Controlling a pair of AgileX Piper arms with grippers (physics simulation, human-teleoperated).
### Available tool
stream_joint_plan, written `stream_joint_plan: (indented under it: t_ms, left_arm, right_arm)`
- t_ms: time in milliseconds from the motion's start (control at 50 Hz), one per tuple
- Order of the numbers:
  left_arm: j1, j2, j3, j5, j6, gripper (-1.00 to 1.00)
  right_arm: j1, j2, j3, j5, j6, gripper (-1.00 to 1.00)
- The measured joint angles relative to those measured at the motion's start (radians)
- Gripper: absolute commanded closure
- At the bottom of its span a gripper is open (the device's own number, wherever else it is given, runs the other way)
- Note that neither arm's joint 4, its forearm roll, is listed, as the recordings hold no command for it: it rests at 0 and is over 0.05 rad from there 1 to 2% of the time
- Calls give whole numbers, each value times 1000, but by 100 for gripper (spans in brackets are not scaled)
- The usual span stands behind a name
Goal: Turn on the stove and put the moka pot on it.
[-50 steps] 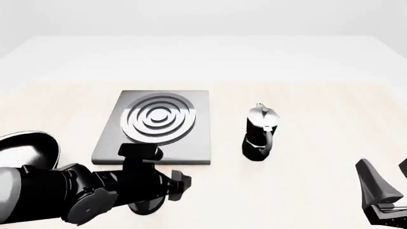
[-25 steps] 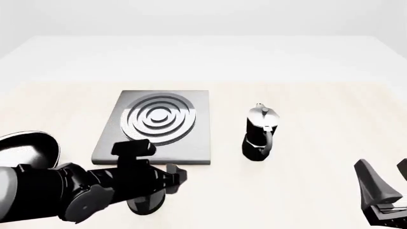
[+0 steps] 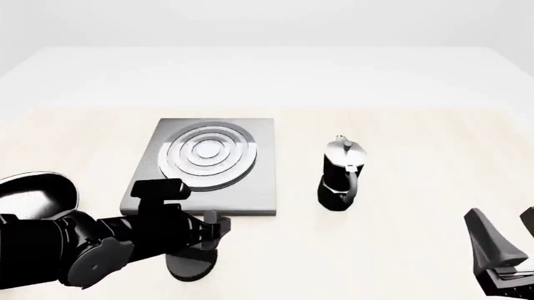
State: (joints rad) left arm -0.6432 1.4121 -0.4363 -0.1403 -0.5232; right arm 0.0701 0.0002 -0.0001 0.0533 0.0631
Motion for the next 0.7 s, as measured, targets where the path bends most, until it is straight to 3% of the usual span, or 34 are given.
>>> stream_joint_plan:
  t_ms: [400,700]
  left_arm:
    - [58,-61,13,54,41,-100]
    - [156,-310,-90,265,139,-100]
  right_arm:
    - [17,0,0,-4,-3,-100]
    - [29,0,0,-12,-4,-100]
